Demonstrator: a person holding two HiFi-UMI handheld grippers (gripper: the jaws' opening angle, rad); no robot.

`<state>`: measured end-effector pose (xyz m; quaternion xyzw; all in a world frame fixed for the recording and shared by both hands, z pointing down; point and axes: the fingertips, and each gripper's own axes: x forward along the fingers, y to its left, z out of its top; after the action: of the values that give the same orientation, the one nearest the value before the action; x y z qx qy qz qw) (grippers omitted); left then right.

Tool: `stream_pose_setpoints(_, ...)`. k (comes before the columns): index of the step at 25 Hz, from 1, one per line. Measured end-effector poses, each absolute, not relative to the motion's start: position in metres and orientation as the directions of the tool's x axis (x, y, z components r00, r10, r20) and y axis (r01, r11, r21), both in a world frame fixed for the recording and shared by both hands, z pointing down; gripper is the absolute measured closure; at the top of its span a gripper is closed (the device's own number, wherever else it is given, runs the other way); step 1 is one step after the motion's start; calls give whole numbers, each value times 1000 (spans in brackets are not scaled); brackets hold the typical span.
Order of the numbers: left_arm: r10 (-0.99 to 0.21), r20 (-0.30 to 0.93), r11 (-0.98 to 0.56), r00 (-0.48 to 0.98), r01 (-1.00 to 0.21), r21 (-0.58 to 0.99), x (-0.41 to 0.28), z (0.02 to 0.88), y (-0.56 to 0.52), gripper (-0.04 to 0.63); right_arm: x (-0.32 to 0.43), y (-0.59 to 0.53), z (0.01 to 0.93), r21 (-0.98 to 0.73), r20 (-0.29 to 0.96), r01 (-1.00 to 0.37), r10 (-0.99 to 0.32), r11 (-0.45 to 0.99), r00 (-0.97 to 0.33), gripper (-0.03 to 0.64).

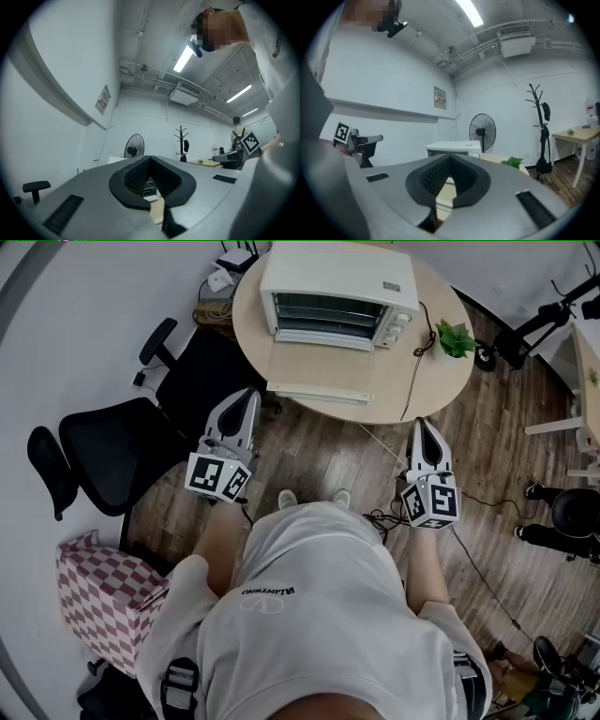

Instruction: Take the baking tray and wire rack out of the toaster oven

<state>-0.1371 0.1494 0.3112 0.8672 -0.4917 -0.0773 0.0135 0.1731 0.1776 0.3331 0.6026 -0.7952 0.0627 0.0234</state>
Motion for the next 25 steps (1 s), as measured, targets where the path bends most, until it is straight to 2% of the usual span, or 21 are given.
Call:
stream_pose_setpoints(14, -846, -139, -531, 514, -837, 135, -157, 315, 159, 594, 152, 184, 328, -103, 91, -962, -961, 252, -261, 616)
stream_pose_setpoints(25, -806, -119, -592, 580, -787, 176, -191, 337, 169, 594, 110, 194, 333, -67, 115, -977, -971, 204, -211, 615)
